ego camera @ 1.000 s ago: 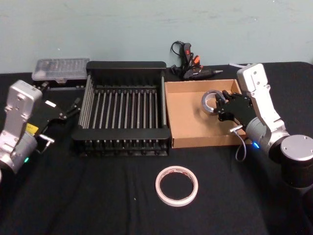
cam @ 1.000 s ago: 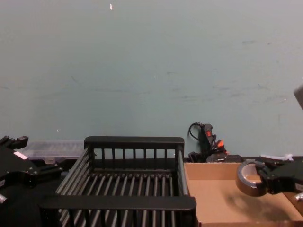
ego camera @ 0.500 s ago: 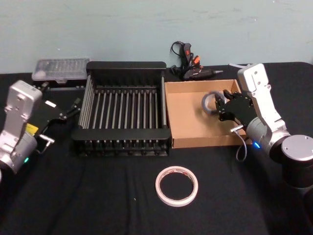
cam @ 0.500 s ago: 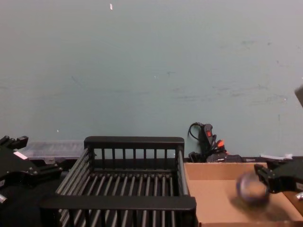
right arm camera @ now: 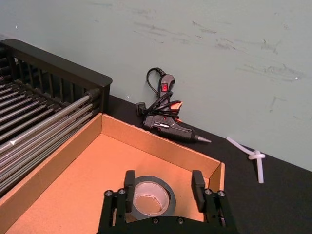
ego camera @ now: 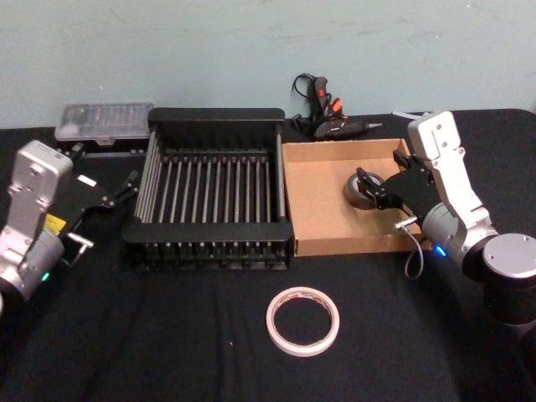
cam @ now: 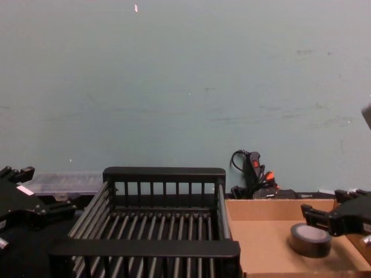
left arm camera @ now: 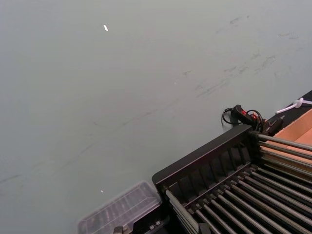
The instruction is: Pick up the white tape and place it into the black box , Pick up the silver tape and place it into the brown box.
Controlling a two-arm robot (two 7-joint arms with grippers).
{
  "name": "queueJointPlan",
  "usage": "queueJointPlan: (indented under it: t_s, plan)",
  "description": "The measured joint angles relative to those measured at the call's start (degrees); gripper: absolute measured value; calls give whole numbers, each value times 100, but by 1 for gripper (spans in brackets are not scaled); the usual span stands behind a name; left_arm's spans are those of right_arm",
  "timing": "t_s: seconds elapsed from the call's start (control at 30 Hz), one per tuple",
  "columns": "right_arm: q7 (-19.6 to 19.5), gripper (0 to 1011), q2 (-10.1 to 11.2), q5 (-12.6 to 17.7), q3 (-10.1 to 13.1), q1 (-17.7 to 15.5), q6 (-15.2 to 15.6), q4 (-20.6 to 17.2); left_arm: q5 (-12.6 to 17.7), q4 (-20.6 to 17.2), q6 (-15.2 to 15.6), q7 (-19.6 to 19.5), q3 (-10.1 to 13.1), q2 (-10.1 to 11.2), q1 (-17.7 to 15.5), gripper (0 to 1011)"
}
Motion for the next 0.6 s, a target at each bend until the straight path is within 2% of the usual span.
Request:
queueJointPlan:
  t_s: [0.03,0.17,0.27,0.3,0.37,0.6]
  plan:
    - [0,712,1,0,0,-1,0,0,0,0,0,0,0,0,0,1001]
    - [0,862,2,3,0,-2,0,-2,0,0,0,0,0,0,0,1001]
    - [0,912,3,4,0,-4,0,-3,0,0,0,0,0,0,0,1001]
    - [0,973,3,5,0,-4,0,-4,0,0,0,0,0,0,0,1001]
    - [0,1002,3,7,0,-4,0,-5,0,0,0,0,0,0,0,1001]
    - [0,1002,3,8,0,-4,0,-7,0,0,0,0,0,0,0,1001]
